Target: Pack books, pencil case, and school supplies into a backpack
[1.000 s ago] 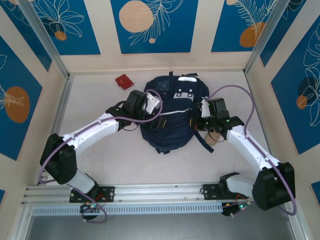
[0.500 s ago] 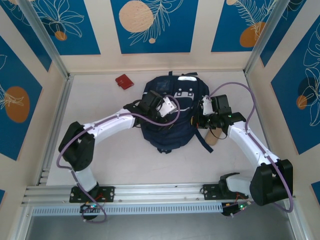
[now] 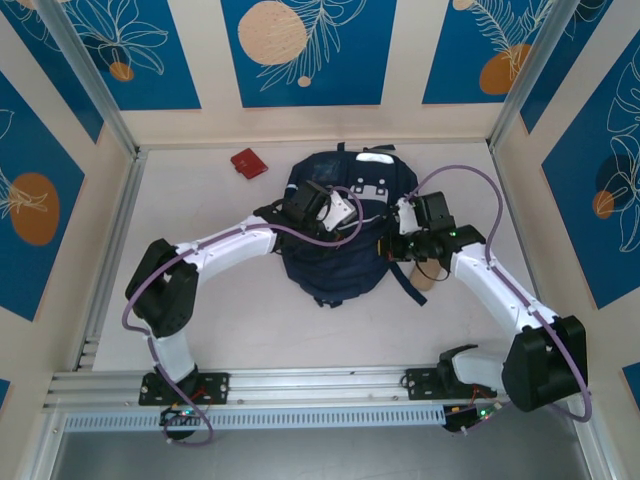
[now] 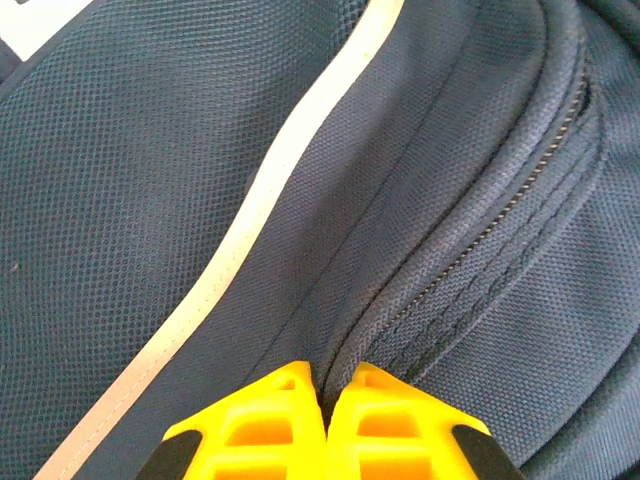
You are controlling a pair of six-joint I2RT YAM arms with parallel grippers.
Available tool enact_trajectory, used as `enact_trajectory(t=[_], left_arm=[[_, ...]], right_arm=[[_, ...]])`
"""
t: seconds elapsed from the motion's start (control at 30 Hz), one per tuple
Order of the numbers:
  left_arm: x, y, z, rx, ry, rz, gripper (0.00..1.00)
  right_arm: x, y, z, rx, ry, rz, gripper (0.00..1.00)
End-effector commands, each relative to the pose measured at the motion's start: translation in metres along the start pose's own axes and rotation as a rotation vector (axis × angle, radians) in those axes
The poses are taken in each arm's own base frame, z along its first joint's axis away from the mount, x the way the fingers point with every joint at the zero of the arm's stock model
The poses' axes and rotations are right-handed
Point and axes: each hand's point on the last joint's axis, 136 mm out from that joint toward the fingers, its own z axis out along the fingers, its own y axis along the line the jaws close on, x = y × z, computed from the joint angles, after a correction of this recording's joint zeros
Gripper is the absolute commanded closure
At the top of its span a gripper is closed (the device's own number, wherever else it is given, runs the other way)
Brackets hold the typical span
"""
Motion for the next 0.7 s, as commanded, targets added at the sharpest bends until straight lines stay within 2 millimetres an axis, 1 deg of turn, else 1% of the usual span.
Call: enact_trajectory(t=[0.0,0.17,0.23,0.3,0.4,0.47,0.53,0.6,0.67], left_arm=[[-0.035,0.019,-0.008,-0.100,-0.112,-0.123,1.00],[-0.029,0.025,-0.003,-0.127,-0.088,-0.158,1.00],[-0.028,0.025,0.000,-0.127,-0.085,-0.170,1.00],[-0.029,0.025,0.000,-0.125,-0.089,-0.183,1.00],[-0.031,0.025,0.000,-0.114,-0.101,-0.201,1.00],[-0.031,0.026,-0.002,-0.110,-0.106,-0.208,1.00],[-0.029,0.027,-0.006,-0.102,-0.110,-0.209,1.00],[-0.024,0.028,-0.010,-0.094,-0.113,-0.203,1.00],[-0.019,0.029,-0.014,-0.078,-0.119,-0.188,1.00]], right_arm=[[0.022,0.026,-0.003,-0.045,0.059,-0.047,1.00],[0.045,0.057,0.004,-0.098,0.117,-0.088,1.00],[0.050,0.071,0.007,-0.140,0.127,-0.099,1.00],[0.053,0.080,0.011,-0.180,0.127,-0.091,1.00],[0.054,0.086,0.018,-0.216,0.128,-0.058,1.00],[0.050,0.078,0.018,-0.185,0.105,-0.014,0.99],[0.040,0.070,0.009,-0.179,0.058,0.041,0.88],[0.031,0.065,-0.004,-0.182,0.007,0.078,0.71],[0.022,0.062,-0.017,-0.208,-0.036,0.125,0.60]])
